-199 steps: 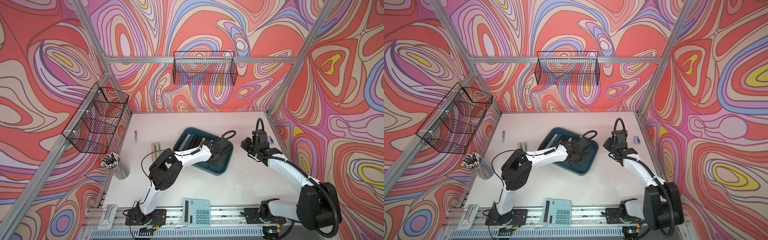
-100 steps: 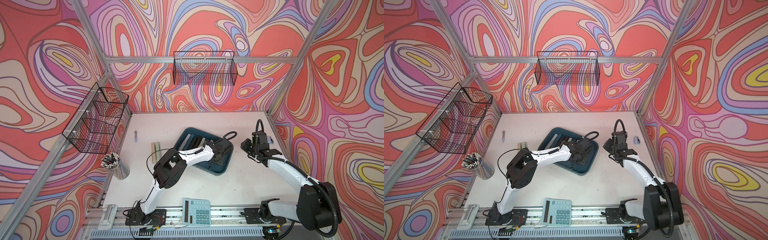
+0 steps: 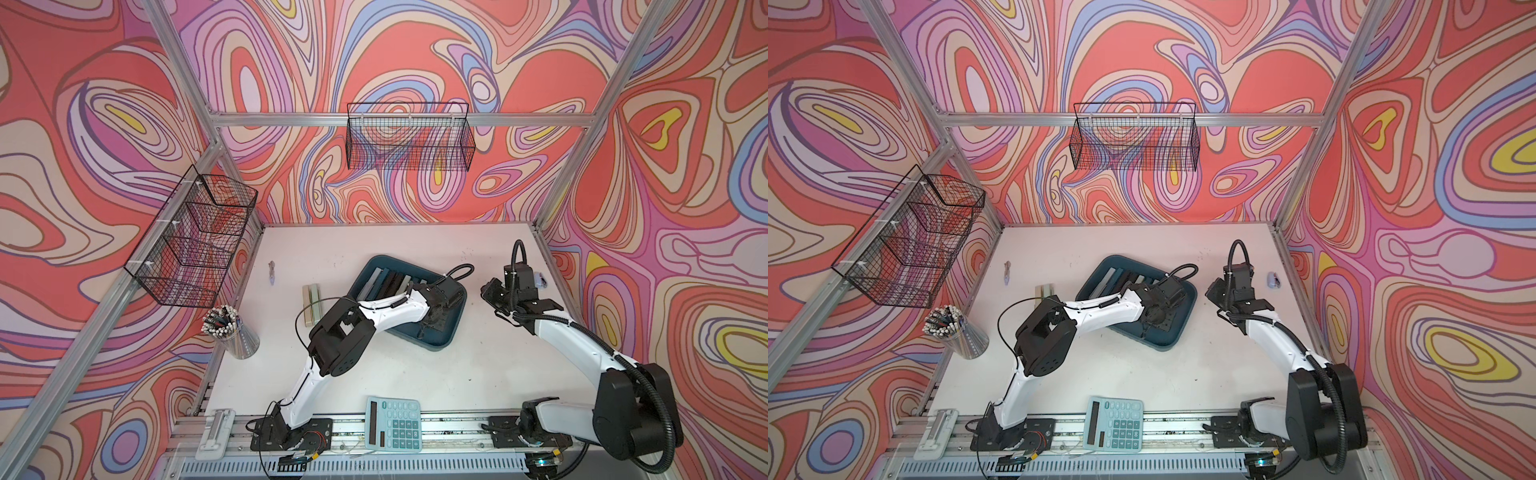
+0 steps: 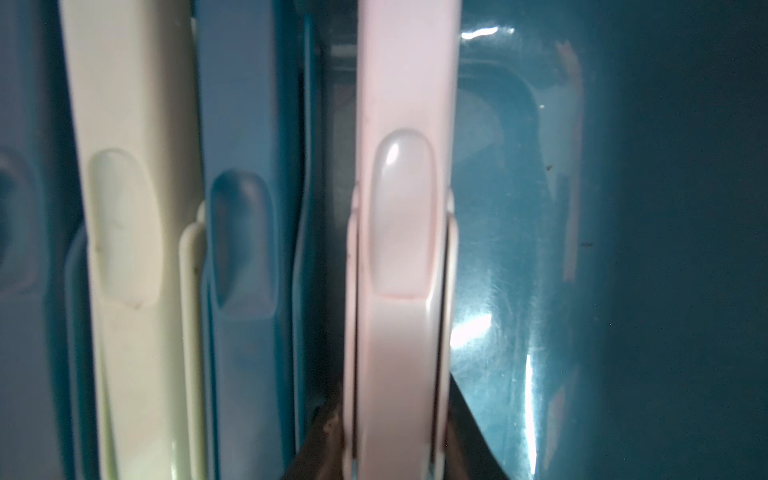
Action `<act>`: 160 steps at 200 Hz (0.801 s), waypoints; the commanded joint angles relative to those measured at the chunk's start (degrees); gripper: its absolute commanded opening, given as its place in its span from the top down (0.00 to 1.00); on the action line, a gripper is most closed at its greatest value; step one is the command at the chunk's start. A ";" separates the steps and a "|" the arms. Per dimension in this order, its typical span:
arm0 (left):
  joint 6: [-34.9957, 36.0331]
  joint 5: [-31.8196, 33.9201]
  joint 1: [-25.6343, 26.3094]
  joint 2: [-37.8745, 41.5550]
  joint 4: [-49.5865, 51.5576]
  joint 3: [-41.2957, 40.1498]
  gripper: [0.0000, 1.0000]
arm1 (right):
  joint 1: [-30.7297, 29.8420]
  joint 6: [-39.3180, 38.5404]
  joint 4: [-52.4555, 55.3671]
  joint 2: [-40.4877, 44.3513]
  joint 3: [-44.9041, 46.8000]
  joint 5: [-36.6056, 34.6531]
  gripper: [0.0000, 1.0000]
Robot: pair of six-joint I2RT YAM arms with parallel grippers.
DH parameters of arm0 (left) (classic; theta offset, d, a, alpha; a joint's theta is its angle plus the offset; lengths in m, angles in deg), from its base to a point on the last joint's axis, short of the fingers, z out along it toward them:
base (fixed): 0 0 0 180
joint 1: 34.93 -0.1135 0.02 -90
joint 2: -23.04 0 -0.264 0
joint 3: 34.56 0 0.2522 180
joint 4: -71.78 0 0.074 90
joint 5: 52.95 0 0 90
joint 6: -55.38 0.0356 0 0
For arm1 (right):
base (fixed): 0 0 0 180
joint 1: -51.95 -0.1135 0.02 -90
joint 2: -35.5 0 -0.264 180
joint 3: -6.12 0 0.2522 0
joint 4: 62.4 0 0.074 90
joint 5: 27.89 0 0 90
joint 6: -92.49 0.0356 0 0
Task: Put the pruning pliers into the storage box
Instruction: Place the pruning pliers in the storage box.
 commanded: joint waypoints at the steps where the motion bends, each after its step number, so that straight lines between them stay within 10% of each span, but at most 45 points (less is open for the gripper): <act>1: 0.51 0.32 0.35 -0.50 0.49 1.67 0.69 | 0.39 -0.78 -0.51 -1.12 0.50 1.43 0.71; 160: 5.29 5.29 -1.00 17.98 -5.97 -4.15 0.57 | -4.96 -10.74 8.36 0.67 -5.39 -0.54 0.76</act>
